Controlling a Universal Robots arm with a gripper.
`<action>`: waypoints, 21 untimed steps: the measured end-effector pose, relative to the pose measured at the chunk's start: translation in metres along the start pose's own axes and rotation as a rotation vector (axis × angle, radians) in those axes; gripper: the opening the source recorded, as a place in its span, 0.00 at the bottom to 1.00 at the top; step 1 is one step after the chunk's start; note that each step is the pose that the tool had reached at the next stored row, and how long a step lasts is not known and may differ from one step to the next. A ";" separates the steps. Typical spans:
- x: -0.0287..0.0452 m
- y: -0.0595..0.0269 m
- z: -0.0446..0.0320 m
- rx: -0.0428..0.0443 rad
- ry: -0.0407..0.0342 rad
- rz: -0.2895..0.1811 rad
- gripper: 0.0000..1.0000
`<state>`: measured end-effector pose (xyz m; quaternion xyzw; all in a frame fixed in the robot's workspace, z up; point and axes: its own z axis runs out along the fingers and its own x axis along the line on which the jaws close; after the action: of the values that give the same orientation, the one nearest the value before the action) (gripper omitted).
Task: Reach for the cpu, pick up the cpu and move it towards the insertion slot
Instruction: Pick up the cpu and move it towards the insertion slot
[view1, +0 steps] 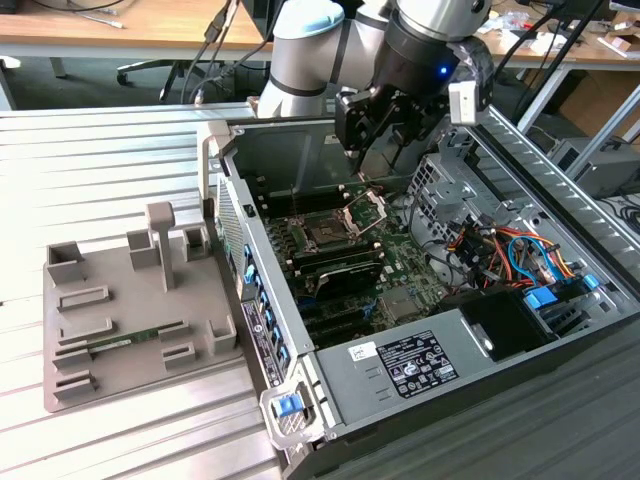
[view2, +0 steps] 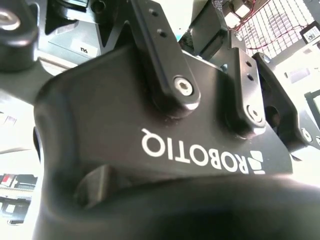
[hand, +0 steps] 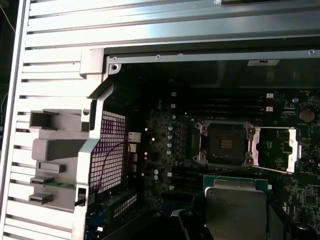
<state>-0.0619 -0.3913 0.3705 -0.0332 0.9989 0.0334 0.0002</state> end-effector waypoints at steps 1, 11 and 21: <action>-0.0005 0.0001 0.0004 0.0000 -0.0001 0.000 0.55; -0.0051 0.0005 0.0026 0.0001 0.0000 0.000 0.55; -0.0086 0.0007 0.0043 0.0001 0.0000 0.000 0.55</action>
<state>-0.0534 -0.3897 0.3663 -0.0331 0.9989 0.0334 0.0002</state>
